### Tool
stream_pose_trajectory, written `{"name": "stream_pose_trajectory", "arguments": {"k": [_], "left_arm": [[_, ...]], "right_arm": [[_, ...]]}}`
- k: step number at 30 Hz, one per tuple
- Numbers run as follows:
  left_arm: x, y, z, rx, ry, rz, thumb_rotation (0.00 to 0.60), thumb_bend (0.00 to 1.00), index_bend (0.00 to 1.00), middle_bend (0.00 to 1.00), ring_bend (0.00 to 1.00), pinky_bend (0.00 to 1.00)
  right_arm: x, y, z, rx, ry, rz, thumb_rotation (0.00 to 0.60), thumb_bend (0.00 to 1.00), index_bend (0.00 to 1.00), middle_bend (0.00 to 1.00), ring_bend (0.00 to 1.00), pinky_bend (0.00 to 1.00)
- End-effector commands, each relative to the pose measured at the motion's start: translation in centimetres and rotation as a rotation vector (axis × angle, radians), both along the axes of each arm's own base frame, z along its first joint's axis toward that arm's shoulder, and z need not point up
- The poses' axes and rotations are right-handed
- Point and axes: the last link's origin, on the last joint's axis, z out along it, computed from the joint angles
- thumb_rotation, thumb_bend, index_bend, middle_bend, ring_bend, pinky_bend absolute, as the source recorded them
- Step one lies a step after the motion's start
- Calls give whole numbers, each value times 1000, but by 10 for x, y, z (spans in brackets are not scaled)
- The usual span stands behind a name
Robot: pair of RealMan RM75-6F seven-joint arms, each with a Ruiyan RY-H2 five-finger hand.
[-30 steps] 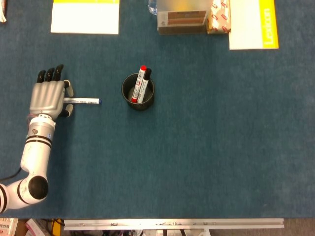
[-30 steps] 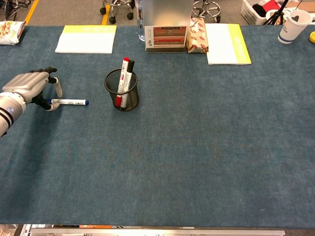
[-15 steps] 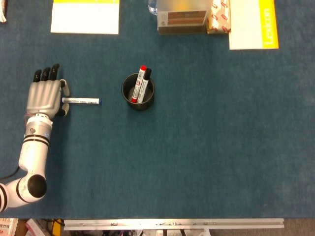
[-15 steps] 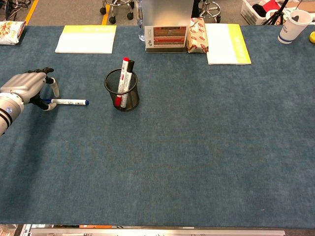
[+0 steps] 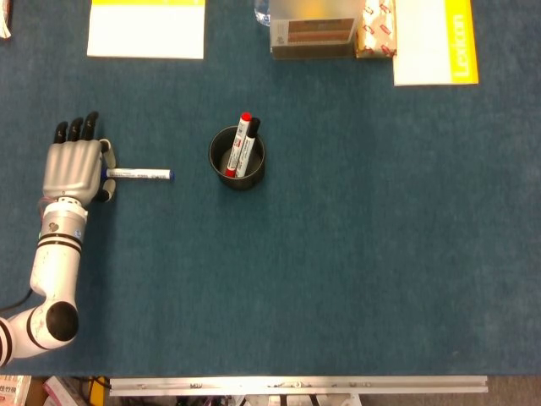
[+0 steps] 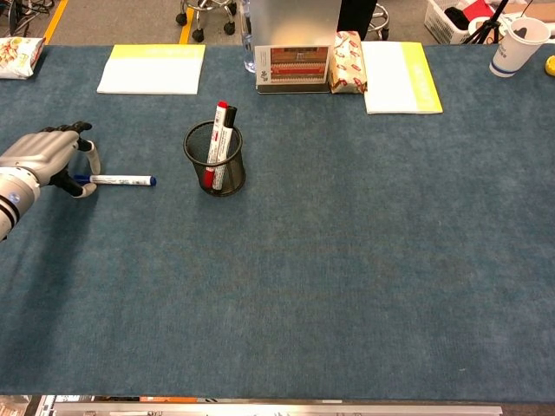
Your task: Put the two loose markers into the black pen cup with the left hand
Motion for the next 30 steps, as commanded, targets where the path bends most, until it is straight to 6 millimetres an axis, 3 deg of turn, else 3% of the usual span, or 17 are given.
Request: {"name": "stream_pose_trajectory", "arguments": {"k": [1, 17, 30], "left_arm": [[-1, 0, 0, 2, 2, 2, 600, 303, 489, 0, 0, 5], [-8, 0, 0, 5, 16, 13, 600, 305, 501, 0, 0, 6], [-12, -1, 0, 21, 13, 23, 600, 303, 573, 0, 0, 5]], "right_arm": [[0, 0, 0, 0, 0, 0, 600, 115, 476, 392, 418, 438], [0, 0, 0, 0, 0, -1, 600, 115, 477, 392, 418, 438], [0, 0, 0, -1, 0, 0, 600, 116, 477, 392, 418, 438]]}}
